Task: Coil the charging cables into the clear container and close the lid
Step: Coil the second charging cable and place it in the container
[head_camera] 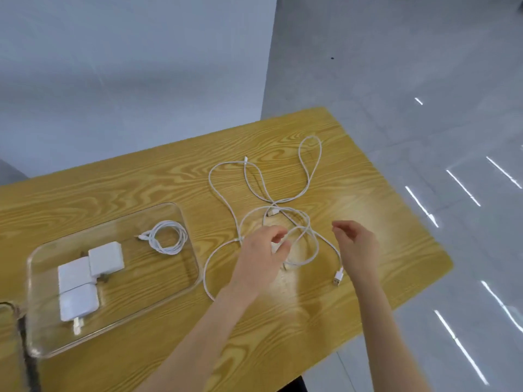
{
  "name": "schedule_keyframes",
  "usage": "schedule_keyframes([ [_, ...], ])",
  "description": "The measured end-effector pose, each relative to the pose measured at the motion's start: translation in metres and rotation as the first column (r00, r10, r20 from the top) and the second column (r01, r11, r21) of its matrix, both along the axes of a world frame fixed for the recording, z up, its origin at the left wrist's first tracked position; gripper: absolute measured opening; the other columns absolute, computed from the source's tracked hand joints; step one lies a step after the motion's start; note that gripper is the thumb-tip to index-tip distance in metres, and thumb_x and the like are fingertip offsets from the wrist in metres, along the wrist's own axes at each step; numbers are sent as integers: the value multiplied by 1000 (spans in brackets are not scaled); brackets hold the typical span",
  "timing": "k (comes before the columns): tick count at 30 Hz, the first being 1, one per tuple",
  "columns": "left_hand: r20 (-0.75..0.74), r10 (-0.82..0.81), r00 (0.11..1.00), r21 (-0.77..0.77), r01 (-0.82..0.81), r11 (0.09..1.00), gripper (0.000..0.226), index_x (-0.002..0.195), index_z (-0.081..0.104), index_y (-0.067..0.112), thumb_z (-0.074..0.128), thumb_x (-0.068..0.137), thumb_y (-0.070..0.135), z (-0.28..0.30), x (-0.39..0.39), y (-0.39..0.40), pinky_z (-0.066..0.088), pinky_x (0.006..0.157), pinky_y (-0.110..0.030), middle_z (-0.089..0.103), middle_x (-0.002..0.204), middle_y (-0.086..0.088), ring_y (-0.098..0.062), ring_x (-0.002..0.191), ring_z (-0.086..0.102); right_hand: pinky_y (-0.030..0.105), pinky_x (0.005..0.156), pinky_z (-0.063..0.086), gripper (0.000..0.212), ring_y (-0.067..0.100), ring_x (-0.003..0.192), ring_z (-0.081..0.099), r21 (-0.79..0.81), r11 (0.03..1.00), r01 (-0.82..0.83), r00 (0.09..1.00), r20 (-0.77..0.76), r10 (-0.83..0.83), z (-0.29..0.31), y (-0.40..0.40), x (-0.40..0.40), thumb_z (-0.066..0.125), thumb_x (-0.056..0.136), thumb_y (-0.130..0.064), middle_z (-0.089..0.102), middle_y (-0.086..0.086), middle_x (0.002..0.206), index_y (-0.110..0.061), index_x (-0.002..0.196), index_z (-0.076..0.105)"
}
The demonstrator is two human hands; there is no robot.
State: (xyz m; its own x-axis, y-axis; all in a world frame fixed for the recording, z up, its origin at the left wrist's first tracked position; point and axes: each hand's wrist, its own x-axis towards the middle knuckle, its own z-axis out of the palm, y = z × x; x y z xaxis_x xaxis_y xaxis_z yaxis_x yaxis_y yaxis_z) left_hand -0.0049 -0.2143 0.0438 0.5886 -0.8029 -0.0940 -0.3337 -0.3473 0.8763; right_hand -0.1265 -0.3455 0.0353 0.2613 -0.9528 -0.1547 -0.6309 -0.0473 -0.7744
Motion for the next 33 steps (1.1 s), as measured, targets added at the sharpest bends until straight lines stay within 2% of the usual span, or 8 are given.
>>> schedule_keyframes([
  [4, -23, -166, 986, 106, 167, 980, 22, 110, 61, 20, 57, 89, 20, -16, -29, -20, 46, 91, -30, 63, 107, -2, -17, 103, 59, 29, 81, 42, 26, 25, 103, 60, 14, 999, 50, 986, -158, -47, -30, -9, -21, 52, 89, -10, 67, 11, 110, -6, 113, 64],
  [8, 32, -291, 956, 214, 278, 936, 40, 132, 50, 15, 51, 93, 25, -33, -47, -26, 35, 101, -24, 54, 130, 1, -13, 121, 48, 39, 91, 43, 36, 32, 116, 52, 91, 996, 14, 947, -322, 16, -57, -9, -28, 50, 90, -16, 54, 11, 127, -9, 125, 53],
  [13, 154, -160, 975, 176, 132, 975, 34, 125, 55, 13, 52, 92, 23, -42, -39, -31, 30, 98, -18, 54, 128, 1, -14, 120, 47, 37, 91, 42, 30, 33, 108, 56, 54, 998, -24, 962, -272, 38, -66, -3, -16, 48, 93, -20, 60, 13, 118, -7, 117, 60],
  [18, 417, -190, 889, 349, 37, 936, 42, 137, 43, 15, 44, 96, 25, -59, -17, -33, 25, 108, -30, 47, 138, -1, -20, 131, 37, 32, 79, 45, 34, 25, 97, 61, 181, 982, -56, 980, -177, 88, -62, 0, 6, 50, 93, -34, 67, 7, 102, -9, 114, 61],
  [23, 363, -158, 918, 350, 23, 937, 34, 130, 50, 14, 41, 97, 18, -69, -7, -34, 42, 87, -33, 63, 114, -5, -24, 103, 59, 32, 66, 48, 23, 21, 77, 64, 197, 980, -42, 975, -206, 83, -70, 0, 14, 53, 92, -26, 70, 4, 92, -12, 106, 64],
  [27, 228, -35, 973, 181, -7, 983, 22, 92, 66, 4, 48, 95, 16, -55, 5, -36, 42, 66, -28, 61, 78, -9, -20, 71, 55, 33, 71, 48, 23, 23, 86, 63, 195, 981, -24, 980, -190, 62, -62, -1, 14, 54, 92, -25, 68, 4, 92, -11, 106, 65],
  [30, 164, 50, 985, 52, -59, 997, 18, 85, 68, 4, 54, 92, 14, -26, 17, -38, 36, 62, -15, 62, 72, -5, -15, 66, 54, 39, 78, 52, 24, 24, 89, 64, 154, 988, -27, 986, -158, 52, -50, -2, 17, 53, 92, -24, 68, 4, 98, -10, 107, 65],
  [33, 95, 126, 988, -49, -122, 991, 15, 87, 70, 9, 57, 90, 16, 11, 31, -35, 37, 59, -12, 62, 66, 4, -4, 61, 54, 34, 89, 44, 26, 23, 106, 58, 27, 999, -25, 990, -141, 28, -36, -3, 21, 54, 91, -23, 67, 6, 111, -11, 109, 67],
])
